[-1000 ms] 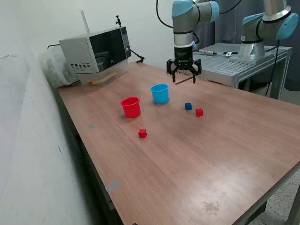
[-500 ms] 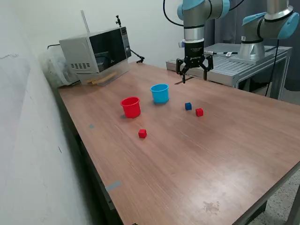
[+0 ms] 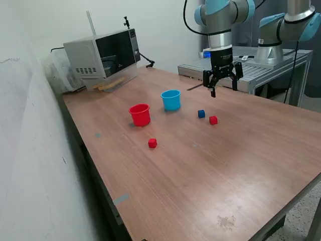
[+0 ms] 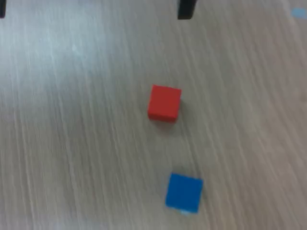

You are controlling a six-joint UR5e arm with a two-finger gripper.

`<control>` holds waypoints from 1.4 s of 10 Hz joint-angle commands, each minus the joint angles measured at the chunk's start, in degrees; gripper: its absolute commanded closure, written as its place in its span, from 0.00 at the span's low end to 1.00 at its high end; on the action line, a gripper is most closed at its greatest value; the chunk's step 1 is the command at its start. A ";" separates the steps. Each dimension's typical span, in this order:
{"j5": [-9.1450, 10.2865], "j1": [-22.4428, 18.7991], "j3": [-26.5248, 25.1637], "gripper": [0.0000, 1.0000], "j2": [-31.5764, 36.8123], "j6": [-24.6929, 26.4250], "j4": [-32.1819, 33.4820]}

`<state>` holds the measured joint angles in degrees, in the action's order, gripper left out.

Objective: Place red objects in the red bin, and blue objects in the blue bin.

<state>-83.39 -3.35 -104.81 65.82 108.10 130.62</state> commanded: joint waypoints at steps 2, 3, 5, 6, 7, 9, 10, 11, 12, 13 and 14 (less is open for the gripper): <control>1.92 1.06 3.02 0.00 -8.32 -1.49 1.04; 2.79 1.24 4.86 0.00 -10.42 -1.49 1.30; 2.80 1.93 6.81 0.00 -13.42 -1.49 1.39; 2.80 2.03 7.08 0.00 -13.61 -1.49 1.48; 2.88 2.64 7.25 0.00 -13.61 -1.49 1.66; 2.89 4.74 7.08 0.00 -13.61 -1.49 1.66; 2.89 5.62 7.08 0.00 -13.61 -1.49 2.09; 2.80 6.42 7.08 0.00 -13.61 -1.49 2.88; 2.80 7.12 7.08 0.00 -13.61 -1.49 2.89; 2.80 7.13 6.82 0.00 -13.61 -1.49 2.98; 2.80 7.13 6.47 0.00 -13.52 -1.49 3.59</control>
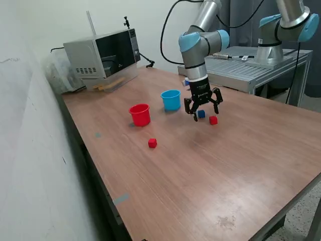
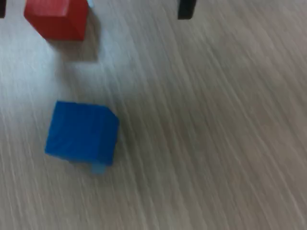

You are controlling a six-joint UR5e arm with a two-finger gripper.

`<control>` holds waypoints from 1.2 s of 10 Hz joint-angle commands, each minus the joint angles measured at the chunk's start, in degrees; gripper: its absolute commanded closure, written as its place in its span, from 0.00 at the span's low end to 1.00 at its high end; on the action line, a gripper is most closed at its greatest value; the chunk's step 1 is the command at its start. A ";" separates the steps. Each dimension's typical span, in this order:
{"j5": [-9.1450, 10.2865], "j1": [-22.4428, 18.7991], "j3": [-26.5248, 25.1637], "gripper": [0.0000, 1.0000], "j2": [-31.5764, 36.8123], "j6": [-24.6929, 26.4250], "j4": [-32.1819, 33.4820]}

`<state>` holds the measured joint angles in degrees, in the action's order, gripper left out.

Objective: Place red objects in the red bin, and blue objects in the blue bin.

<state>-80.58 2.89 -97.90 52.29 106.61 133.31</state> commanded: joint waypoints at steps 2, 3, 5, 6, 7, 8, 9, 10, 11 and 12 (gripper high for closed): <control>-0.02 0.28 -1.49 0.00 0.09 0.00 1.69; -0.19 0.19 -1.94 0.00 0.18 0.08 2.21; -0.63 0.01 -3.17 0.00 0.36 0.44 2.83; -0.72 0.01 -3.43 0.00 0.45 0.52 3.35; -0.72 0.01 -3.44 0.00 0.45 0.53 3.53; -0.63 0.01 -3.44 1.00 0.45 0.53 3.53; -0.63 0.01 -3.35 1.00 0.45 0.53 3.53; -0.72 0.01 -2.91 1.00 0.45 0.53 3.53; -0.81 0.01 -2.91 1.00 0.36 0.53 3.53; -0.89 0.01 -2.82 1.00 0.36 0.53 3.53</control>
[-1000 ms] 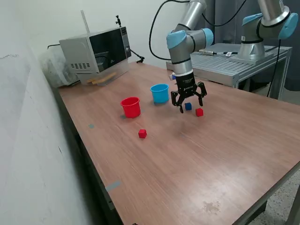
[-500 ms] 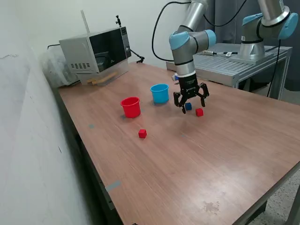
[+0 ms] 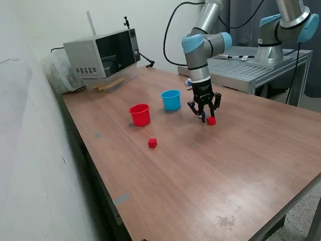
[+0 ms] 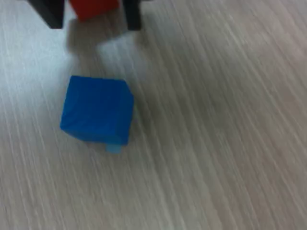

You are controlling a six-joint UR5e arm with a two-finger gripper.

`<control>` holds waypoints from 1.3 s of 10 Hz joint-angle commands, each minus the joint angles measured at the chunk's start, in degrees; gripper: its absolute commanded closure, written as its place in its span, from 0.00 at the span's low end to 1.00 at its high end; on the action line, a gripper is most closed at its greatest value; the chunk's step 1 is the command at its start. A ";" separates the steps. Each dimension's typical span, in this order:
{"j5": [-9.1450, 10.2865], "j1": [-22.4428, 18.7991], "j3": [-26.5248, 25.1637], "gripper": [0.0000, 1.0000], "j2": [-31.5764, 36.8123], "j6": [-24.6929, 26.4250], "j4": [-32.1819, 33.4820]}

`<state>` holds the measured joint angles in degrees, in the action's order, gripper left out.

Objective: Place red objects in the red bin, and blue objects in the blue bin.

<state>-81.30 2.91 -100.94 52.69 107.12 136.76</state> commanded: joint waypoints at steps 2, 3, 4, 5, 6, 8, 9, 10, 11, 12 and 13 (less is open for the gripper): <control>-1.57 -0.01 0.22 1.00 -0.14 0.02 0.08; -2.28 0.07 0.22 1.00 -0.14 0.02 0.08; -2.55 0.07 0.22 1.00 -0.14 0.02 0.08; -2.55 0.16 0.22 1.00 0.13 0.02 0.08; -2.55 0.25 0.13 1.00 0.74 0.02 0.08; -2.55 0.08 -0.04 0.00 2.14 0.02 -0.36; -2.63 -0.01 -0.22 0.00 2.24 0.02 -0.36; -2.55 -0.01 -0.31 0.00 2.24 0.11 -0.36; -2.46 -0.54 -0.31 0.00 2.32 0.72 -0.36; -2.46 -0.89 -0.31 0.00 2.41 1.24 -0.36; -2.29 -1.85 -0.48 0.00 2.41 1.42 -0.36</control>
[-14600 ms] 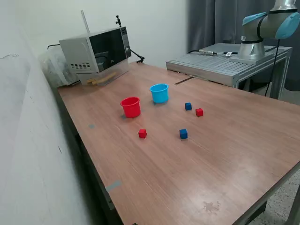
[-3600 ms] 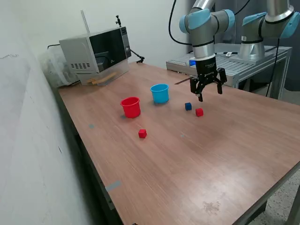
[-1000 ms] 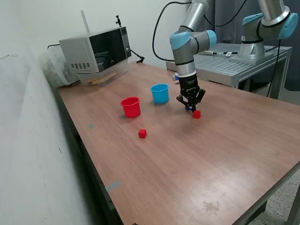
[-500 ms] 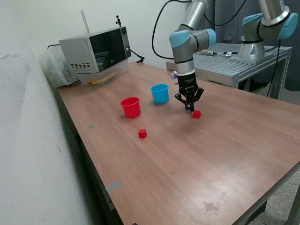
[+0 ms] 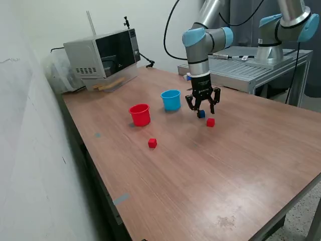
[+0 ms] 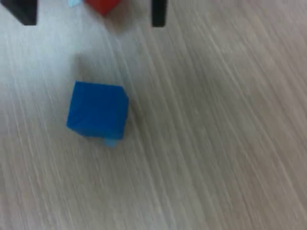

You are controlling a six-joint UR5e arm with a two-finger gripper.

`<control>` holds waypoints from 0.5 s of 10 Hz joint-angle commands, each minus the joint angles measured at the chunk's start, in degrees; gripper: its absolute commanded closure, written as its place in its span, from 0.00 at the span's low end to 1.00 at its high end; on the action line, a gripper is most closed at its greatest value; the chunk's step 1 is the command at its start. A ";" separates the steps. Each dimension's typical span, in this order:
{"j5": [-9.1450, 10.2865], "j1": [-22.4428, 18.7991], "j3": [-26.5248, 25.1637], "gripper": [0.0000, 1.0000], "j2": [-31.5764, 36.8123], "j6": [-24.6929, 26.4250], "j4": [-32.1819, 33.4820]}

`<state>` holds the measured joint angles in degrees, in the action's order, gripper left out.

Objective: Place red objects in the red bin, and blue objects in the blue bin.

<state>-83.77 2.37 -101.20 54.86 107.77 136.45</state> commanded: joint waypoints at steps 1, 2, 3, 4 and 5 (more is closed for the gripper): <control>0.36 -2.27 -0.40 0.00 0.25 0.87 -0.04; 0.54 -3.15 -0.31 0.00 0.25 2.09 -0.04; 0.63 -4.47 -0.31 0.00 0.34 2.97 -0.04; 0.89 -5.44 -0.31 0.00 0.34 3.06 -0.04; 0.80 -5.62 -0.31 0.00 0.34 3.15 -0.04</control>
<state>-83.20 -1.36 -101.48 55.13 109.97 136.41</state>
